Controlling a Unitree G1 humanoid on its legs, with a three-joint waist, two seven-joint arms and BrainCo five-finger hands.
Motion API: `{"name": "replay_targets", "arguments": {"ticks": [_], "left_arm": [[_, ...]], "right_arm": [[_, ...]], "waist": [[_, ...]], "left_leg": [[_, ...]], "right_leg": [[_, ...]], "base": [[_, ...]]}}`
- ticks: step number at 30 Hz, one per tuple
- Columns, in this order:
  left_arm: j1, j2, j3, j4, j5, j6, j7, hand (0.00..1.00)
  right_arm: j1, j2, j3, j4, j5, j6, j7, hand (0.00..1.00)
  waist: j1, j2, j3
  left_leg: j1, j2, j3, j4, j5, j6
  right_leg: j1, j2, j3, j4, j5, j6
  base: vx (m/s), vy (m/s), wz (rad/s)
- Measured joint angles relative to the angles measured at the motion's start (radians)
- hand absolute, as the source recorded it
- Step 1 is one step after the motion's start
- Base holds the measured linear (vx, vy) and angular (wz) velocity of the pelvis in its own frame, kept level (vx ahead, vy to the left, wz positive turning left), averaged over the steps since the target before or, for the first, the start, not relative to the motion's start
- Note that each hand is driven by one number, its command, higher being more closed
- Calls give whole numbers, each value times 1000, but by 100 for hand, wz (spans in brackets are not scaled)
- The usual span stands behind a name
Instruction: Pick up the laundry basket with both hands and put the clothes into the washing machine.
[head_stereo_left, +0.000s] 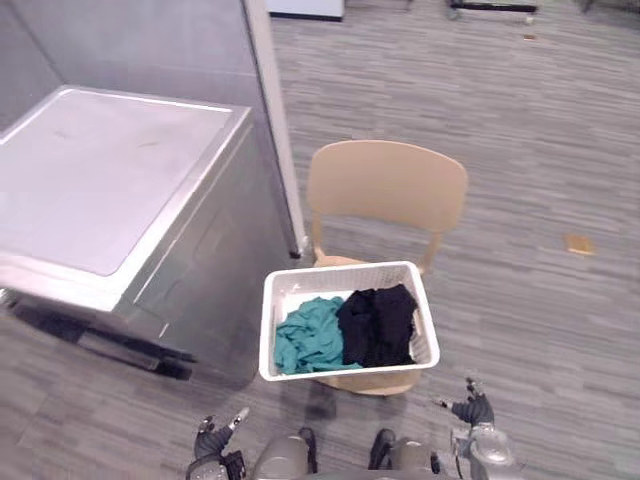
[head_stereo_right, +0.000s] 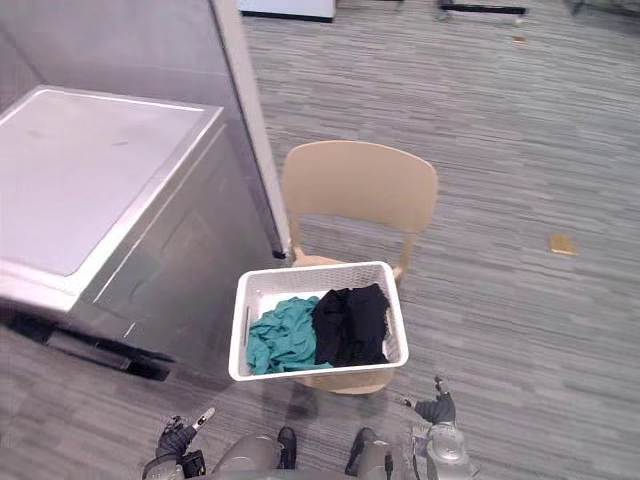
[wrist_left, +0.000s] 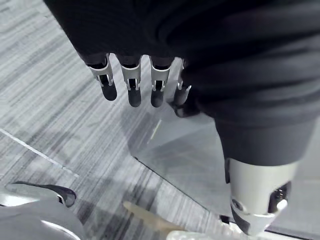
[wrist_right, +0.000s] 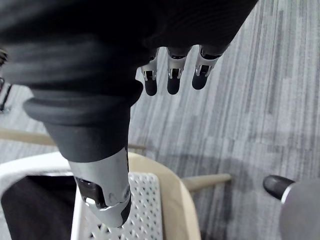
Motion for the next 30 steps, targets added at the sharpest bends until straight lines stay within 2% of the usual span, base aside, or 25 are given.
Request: {"name": "replay_targets", "arguments": {"ticks": [1, 2, 3, 4, 5, 6, 8, 9, 10, 11, 12, 13, 14, 15, 16, 17, 18, 19, 21, 23, 24, 25, 27, 28, 30], "left_arm": [[-13, 0, 0, 5, 4, 0, 0, 0], [-26, 1, 1, 14, 5, 0, 1, 0], [-30, 1, 1, 18, 5, 1, 1, 0], [-43, 2, 0, 44, 6, 0, 1, 0], [-60, 5, 0, 78, 7, 0, 0, 0], [-71, 9, 0, 93, 7, 1, 1, 0], [-89, 15, -1, 128, 18, 1, 1, 0], [-90, 15, -4, 128, 27, 1, 2, 0], [-93, 13, -7, 130, 34, 1, 2, 0], [-96, 16, -13, 138, 38, 0, 3, 0], [-121, 46, -29, 150, 44, 0, 2, 0], [-134, 92, -55, 153, 45, -1, 2, 0], [-137, 110, -61, 153, 49, -1, 2, 0], [-141, 134, -63, 154, 56, -2, 3, 0], [-135, 149, -62, 161, 65, -4, 3, 0], [-125, 164, -61, 167, 64, -5, 4, 0], [-118, 172, -61, 168, 64, -4, 5, 0], [-112, 173, -61, 167, 64, -4, 6, 0], [-104, 168, -63, 168, 64, 0, 6, 0], [-88, 150, -63, 168, 64, 1, 5, 0], [-88, 143, -64, 168, 64, 1, 5, 0], [-91, 128, -72, 167, 64, 1, 4, 0], [-93, 93, -84, 149, 64, 1, 3, 0], [-95, 68, -91, 131, 64, 1, 4, 0], [-96, 31, -91, 72, 62, -3, 4, 0]], "right_arm": [[-9, -1, -9, 16, 13, -1, -1, 0], [-35, -10, -24, 53, 24, 0, -2, 0], [-49, -17, -27, 70, 25, 1, -2, 0], [-68, -28, -45, 102, 25, 0, -2, 0], [-77, -35, -73, 141, 24, 0, -3, 0], [-83, -43, -85, 161, 23, 2, -2, 0], [-91, -74, -100, 214, 20, 11, -3, 0], [-98, -83, -101, 224, 19, 15, -2, 0], [-103, -109, -103, 245, 19, 20, -1, 0], [-115, -120, -106, 262, 19, 22, -2, 0], [-135, -91, -107, 305, 20, 24, 0, 0], [-137, -44, -107, 316, 20, 33, 2, 0], [-136, -26, -107, 319, 20, 36, 2, 0], [-135, -4, -107, 325, 22, 39, 2, 0], [-140, 5, -106, 326, 22, 39, 1, 0], [-152, 13, -99, 323, 22, 39, 0, 0], [-154, 18, -81, 316, 22, 38, -1, 0], [-157, 20, -59, 304, 23, 38, -1, 0], [-172, 20, -4, 294, 24, 39, 0, 0], [-167, 22, 75, 276, 31, 38, 1, 0], [-166, 23, 96, 266, 35, 37, 1, 0], [-176, 22, 132, 242, 40, 36, 2, 0], [-190, 30, 179, 177, 51, 35, 3, 0], [-189, 30, 198, 135, 60, 27, 2, 0], [-198, 33, 234, 122, 69, 25, 1, 0]], "waist": [[-1, -6, -1], [-1, 0, -5], [-2, -7, -1], [-6, -7, -1], [-6, -9, -6], [-7, -9, -7], [-11, -11, -14], [-15, -7, -19], [-37, 26, -39], [-43, 34, -45], [-61, 0, -38], [-59, -24, -40], [-60, -32, -42], [-54, -55, -44], [-47, -44, -36], [-40, -49, -38], [-32, -45, -36], [-33, -44, -35], [-38, -39, -23], [-39, -35, -9], [-40, -33, -7], [-54, -43, -2], [-45, -16, 15], [-59, -1, 29], [-53, 1, 44]], "left_leg": [[-25, 23, 76, 16, -6, -3], [-54, 69, 183, 43, -8, 1], [-61, 95, 225, 64, -8, 6], [-68, 142, 259, 112, -9, 10], [-62, 197, 269, 153, -9, 11], [-54, 229, 274, 164, -9, 11], [13, 335, 309, 109, -1, 4], [31, 347, 312, 79, 18, 15], [63, 375, 304, -1, 122, 28], [69, 343, 288, -31, 96, -74], [65, 289, 279, -72, 82, -136], [35, 247, 257, -63, 82, -120], [23, 235, 244, -45, 75, -109], [14, 224, 235, 9, 46, -95], [9, 226, 234, 59, 12, -87], [-2, 236, 240, 119, -27, -78], [-18, 237, 246, 145, -38, -71], [-28, 237, 248, 147, -43, -62], [-26, 238, 241, 104, -36, -60], [35, 238, 233, 13, 5, -62], [43, 235, 223, -11, 20, -68], [41, 217, 175, -51, 35, -75], [35, 181, 84, -106, 71, -44], [27, 171, 52, -113, 91, -17], [1, 145, 26, -114, 134, -11]], "right_leg": [[-12, -25, -45, 11, -1, -4], [-26, -53, -81, 31, -1, -5], [-32, -68, -91, 43, -1, -5], [-29, -105, -130, 58, 2, 0], [-22, -138, -156, 59, 13, 18], [-15, -156, -170, 59, 20, 30], [-11, -232, -191, 62, 63, 89], [-14, -249, -195, 63, 75, 107], [-19, -268, -213, 65, 96, 140], [-21, -288, -216, 58, 115, 155], [-10, -316, -204, 5, 161, 172], [1, -307, -188, -58, 197, 160], [19, -300, -186, -84, 209, 159], [54, -296, -180, -123, 238, 123], [67, -296, -167, -134, 255, 101], [64, -295, -141, -131, 269, 81], [50, -293, -108, -129, 280, 65], [31, -280, -66, -125, 273, 29], [-11, -214, 47, -50, 151, 23], [-34, -97, 185, 45, -11, 61], [-32, -69, 227, 40, -35, 71], [-26, -42, 272, 23, -51, 109], [-47, 1, 334, 32, -91, 108], [-48, 20, 361, 36, -100, 100], [-44, -13, 316, 68, -107, 102]], "base": [[-88, 17, 112], [-80, 26, 105], [-70, 66, 96], [-89, 141, 93], [-98, 185, 94], [-112, 287, 88], [-111, 469, 72], [-82, 520, 67], [-31, 322, 61], [-57, 588, 84], [-77, 608, 77], [-54, 558, 74], [-28, 387, 56], [12, 198, 28], [-17, 260, 1], [-46, 244, -28], [-56, 210, -27], [-87, 122, -10], [-73, 10, -3], [-71, -142, -4], [-67, -177, 31], [-101, -137, 23], [-88, -111, 18], [24, -113, 64], [62, -100, 93]]}}
